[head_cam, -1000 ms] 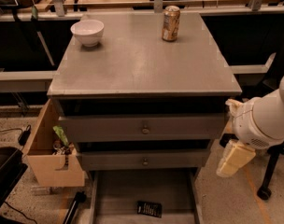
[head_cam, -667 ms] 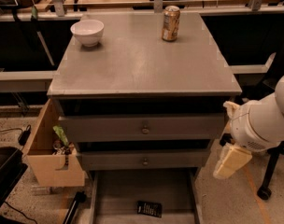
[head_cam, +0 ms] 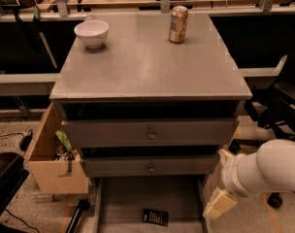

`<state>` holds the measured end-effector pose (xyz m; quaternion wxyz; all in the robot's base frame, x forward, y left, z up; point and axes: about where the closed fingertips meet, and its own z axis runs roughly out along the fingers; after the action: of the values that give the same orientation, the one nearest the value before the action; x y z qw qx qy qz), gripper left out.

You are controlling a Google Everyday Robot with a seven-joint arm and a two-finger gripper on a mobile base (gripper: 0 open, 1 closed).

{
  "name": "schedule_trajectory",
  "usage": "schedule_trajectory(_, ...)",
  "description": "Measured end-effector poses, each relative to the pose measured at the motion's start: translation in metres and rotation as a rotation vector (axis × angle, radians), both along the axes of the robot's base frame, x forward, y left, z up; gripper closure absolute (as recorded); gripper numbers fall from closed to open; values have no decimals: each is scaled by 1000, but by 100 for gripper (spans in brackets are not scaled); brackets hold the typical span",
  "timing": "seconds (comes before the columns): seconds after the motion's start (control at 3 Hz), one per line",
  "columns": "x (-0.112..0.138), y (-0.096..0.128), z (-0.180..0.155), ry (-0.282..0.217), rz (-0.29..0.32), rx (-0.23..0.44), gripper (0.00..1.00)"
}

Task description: Pick rxbar chocolate from bottom drawer and place on counter

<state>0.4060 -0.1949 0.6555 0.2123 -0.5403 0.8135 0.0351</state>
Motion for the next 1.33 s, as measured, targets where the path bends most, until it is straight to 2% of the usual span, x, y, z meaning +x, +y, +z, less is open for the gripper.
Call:
schedule_trajectory(0.33, -14, -4, -74, 9, -17, 21, 0)
schedule_trajectory(0.67, -1, -7, -127, -30, -10, 21, 0)
schedule_trajectory(1.0, 28, -4, -168, -27, 35, -29, 0)
schedule_trajectory(1.33, 29, -3, -172, -28, 31, -28, 0)
